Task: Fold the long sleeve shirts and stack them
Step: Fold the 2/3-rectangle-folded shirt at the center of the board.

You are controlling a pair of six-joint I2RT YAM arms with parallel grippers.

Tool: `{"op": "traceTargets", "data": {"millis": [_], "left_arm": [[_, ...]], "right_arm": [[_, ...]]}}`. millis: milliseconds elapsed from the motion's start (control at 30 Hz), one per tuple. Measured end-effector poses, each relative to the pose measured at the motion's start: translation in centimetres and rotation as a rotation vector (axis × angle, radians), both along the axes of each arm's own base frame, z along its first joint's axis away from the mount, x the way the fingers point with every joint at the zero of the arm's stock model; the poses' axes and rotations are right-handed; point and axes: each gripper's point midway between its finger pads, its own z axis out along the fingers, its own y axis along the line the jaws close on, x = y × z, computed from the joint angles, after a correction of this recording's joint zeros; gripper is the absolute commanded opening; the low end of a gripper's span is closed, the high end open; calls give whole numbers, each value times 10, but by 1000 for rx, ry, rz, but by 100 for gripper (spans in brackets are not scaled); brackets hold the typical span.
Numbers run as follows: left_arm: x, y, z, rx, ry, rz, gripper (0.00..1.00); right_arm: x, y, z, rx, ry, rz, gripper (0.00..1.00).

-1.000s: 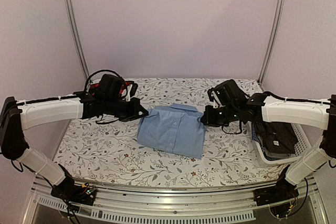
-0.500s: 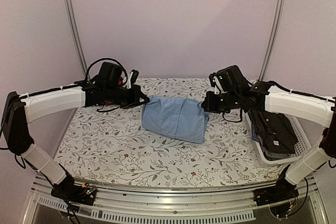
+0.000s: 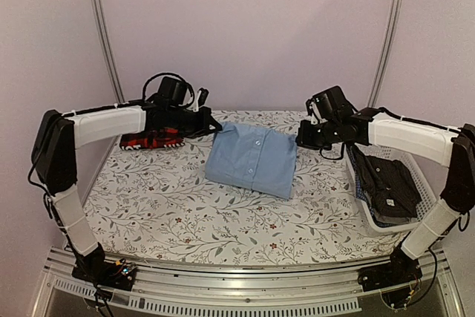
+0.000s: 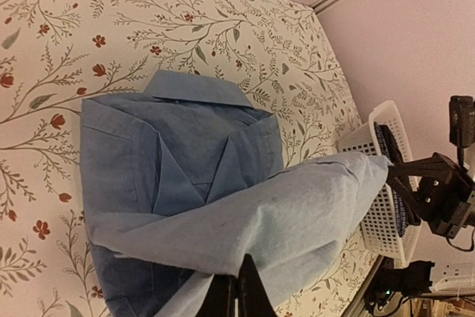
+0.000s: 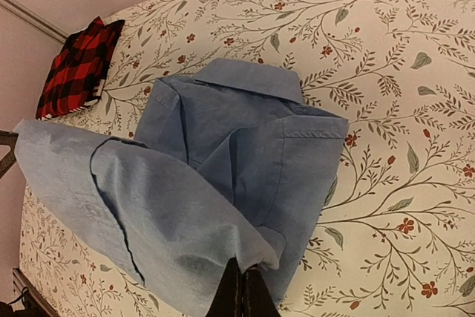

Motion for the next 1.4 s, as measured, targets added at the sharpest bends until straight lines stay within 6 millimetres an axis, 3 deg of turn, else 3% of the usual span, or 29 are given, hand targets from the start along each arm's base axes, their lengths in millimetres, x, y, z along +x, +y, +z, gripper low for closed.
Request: {"op": "traceTargets", "data": {"millis": [267,467,633,767,867,1000,1267,1400], "left_arm": [[59,-13,-54,17,32,6,0],[103,-20,-109,38,59,19,0],[110,-12,-152,65,115,39,0],[110,-6,-160,69,122,57,0],[99,0,-165,66,134,66,0],[68,12,-165,63,163,77,0],[-2,38,-126,30,139,88,0],[-23,52,-124,38,147,107,0]], "right_arm": [[50,-26,-73,-23,113,-44,0],[100,-34,-122,-16,169,-53,0],[126,-27,-154,-16,201,-30,0],[134,-17,-166,0,212,-1,0],[132,-14,-166,5,214,8,0],[119,-5,-168,10,211,33,0],[34,16,-163,-21,281,111,0],[15,24,-142,-12,268,129,0]]}}
